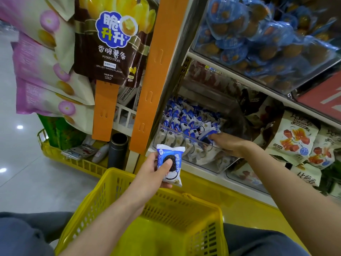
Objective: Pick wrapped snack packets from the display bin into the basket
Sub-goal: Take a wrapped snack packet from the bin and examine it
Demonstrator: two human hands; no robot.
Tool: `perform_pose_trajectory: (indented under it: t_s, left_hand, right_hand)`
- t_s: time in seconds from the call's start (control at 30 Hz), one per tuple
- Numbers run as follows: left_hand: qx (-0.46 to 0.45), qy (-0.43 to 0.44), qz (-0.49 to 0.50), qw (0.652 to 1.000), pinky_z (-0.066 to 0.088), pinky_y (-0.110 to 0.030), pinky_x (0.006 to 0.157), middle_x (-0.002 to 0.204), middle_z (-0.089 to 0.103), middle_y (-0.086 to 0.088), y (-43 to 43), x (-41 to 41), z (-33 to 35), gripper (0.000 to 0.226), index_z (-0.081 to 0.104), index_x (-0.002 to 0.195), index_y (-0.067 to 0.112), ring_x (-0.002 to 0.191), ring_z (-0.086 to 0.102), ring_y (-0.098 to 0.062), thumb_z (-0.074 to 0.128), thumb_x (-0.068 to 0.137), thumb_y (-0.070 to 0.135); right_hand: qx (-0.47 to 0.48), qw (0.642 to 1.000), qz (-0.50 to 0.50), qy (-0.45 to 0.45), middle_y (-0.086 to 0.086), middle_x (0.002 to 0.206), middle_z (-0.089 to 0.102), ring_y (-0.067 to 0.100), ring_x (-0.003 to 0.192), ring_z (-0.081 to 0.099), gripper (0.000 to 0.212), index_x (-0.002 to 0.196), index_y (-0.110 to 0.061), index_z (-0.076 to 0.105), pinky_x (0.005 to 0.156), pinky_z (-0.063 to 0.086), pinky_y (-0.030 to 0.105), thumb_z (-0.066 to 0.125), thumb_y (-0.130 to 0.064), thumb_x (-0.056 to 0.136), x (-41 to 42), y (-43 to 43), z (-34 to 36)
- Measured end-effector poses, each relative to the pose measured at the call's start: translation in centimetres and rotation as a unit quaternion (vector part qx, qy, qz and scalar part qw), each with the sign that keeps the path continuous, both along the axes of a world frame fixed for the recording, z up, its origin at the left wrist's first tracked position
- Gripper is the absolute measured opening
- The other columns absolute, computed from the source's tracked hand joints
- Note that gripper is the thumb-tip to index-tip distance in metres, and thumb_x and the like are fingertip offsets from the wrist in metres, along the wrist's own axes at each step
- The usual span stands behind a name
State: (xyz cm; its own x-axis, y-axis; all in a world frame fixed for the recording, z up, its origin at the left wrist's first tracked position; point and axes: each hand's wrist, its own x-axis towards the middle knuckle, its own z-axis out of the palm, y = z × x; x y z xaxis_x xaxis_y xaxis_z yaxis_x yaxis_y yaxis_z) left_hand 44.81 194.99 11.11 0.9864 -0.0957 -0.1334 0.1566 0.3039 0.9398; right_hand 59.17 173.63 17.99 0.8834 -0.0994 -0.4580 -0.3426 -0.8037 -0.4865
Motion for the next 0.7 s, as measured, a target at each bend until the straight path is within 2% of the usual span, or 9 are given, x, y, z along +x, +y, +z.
perform_pose_trajectory:
  t_s: [0.1,0.2,0.27,0.37,0.43,0.5,0.53,0.6,0.7]
  left_hand:
    - [0.002,0.0,0.001,1.0,0.053,-0.02,0.058,0.1,0.068,0.0,0.0,0.0,0.0,0.012,0.049,0.101,0.034,0.072,0.069,-0.006,0.05,0.094,0.025]
    - [0.004,0.001,0.002,1.0,0.053,-0.021,0.058,0.103,0.067,-0.001,-0.2,0.1,0.0,0.012,0.049,0.1,0.035,0.074,0.069,-0.009,0.05,0.094,0.025]
    - [0.005,0.001,0.0,1.0,0.054,-0.021,0.058,0.103,0.067,-0.001,-0.4,0.1,0.0,0.012,0.049,0.099,0.036,0.075,0.068,-0.009,0.05,0.094,0.024]
    - [0.005,0.006,0.002,1.0,0.055,-0.021,0.058,0.099,0.068,0.001,-0.4,0.1,0.0,0.012,0.049,0.098,0.036,0.074,0.069,-0.009,0.051,0.094,0.024]
    - [0.008,0.009,0.006,1.0,0.054,-0.021,0.057,0.1,0.068,0.0,-0.3,0.1,-0.1,0.012,0.049,0.101,0.034,0.073,0.069,-0.008,0.051,0.094,0.025]
    - [0.007,0.009,0.011,1.0,0.054,-0.02,0.056,0.1,0.068,-0.001,-0.1,0.1,-0.1,0.011,0.049,0.101,0.033,0.07,0.069,-0.007,0.051,0.094,0.025]
    - [0.007,0.009,0.013,1.0,0.053,-0.019,0.055,0.1,0.067,-0.001,0.0,0.1,-0.1,0.012,0.05,0.102,0.033,0.07,0.068,-0.007,0.051,0.094,0.025]
    - [0.01,0.006,0.013,1.0,0.052,-0.019,0.055,0.101,0.067,0.0,0.0,0.1,-0.1,0.015,0.049,0.107,0.032,0.072,0.068,-0.007,0.05,0.094,0.024]
    - [0.01,0.002,0.007,1.0,0.053,-0.02,0.057,0.103,0.066,0.0,-0.2,0.1,0.0,0.013,0.049,0.102,0.034,0.075,0.067,-0.008,0.05,0.094,0.023]
  right_hand:
    - [0.16,0.982,-0.098,-0.018,0.015,0.133,0.05,0.029,0.11,0.057,0.037,0.134,-0.01,0.043,0.088,0.053,0.044,0.036,-0.025,0.1,-0.1,-0.4,0.4]
    - [0.345,0.92,-0.189,0.002,0.023,0.106,0.065,0.031,0.088,0.068,0.031,0.123,0.0,0.046,0.069,0.058,0.043,0.036,-0.021,0.101,-0.8,-0.5,1.0]
    - [0.371,0.906,-0.203,0.033,0.026,0.093,0.068,0.035,0.079,0.07,0.028,0.112,0.003,0.047,0.061,0.059,0.044,0.037,-0.02,0.101,-1.0,-0.2,1.3]
    - [0.374,0.901,-0.212,0.06,0.031,0.089,0.067,0.038,0.073,0.07,0.027,0.108,0.004,0.045,0.055,0.059,0.041,0.039,-0.021,0.1,-0.8,0.4,1.6]
    - [0.303,0.932,-0.191,0.051,0.023,0.082,0.069,0.029,0.065,0.071,0.029,0.11,0.001,0.049,0.048,0.057,0.03,0.043,-0.024,0.098,-0.5,0.6,1.7]
    - [0.146,0.979,-0.141,-0.009,0.012,0.083,0.069,0.018,0.062,0.067,0.034,0.115,-0.002,0.053,0.046,0.054,0.022,0.048,-0.03,0.096,-0.2,0.5,1.5]
    - [0.08,0.989,-0.116,-0.052,0.01,0.088,0.066,0.015,0.064,0.064,0.036,0.116,-0.004,0.054,0.046,0.053,0.021,0.049,-0.033,0.095,0.1,0.4,1.4]
    - [0.004,0.988,-0.075,-0.132,0.007,0.094,0.059,0.014,0.071,0.058,0.033,0.112,-0.006,0.055,0.049,0.051,0.023,0.05,-0.034,0.094,0.6,0.1,1.6]
    - [-0.115,0.971,-0.021,-0.21,0.001,0.078,0.053,0.017,0.067,0.059,0.022,0.096,-0.012,0.054,0.063,0.057,0.035,0.05,-0.033,0.094,0.6,-0.2,2.2]
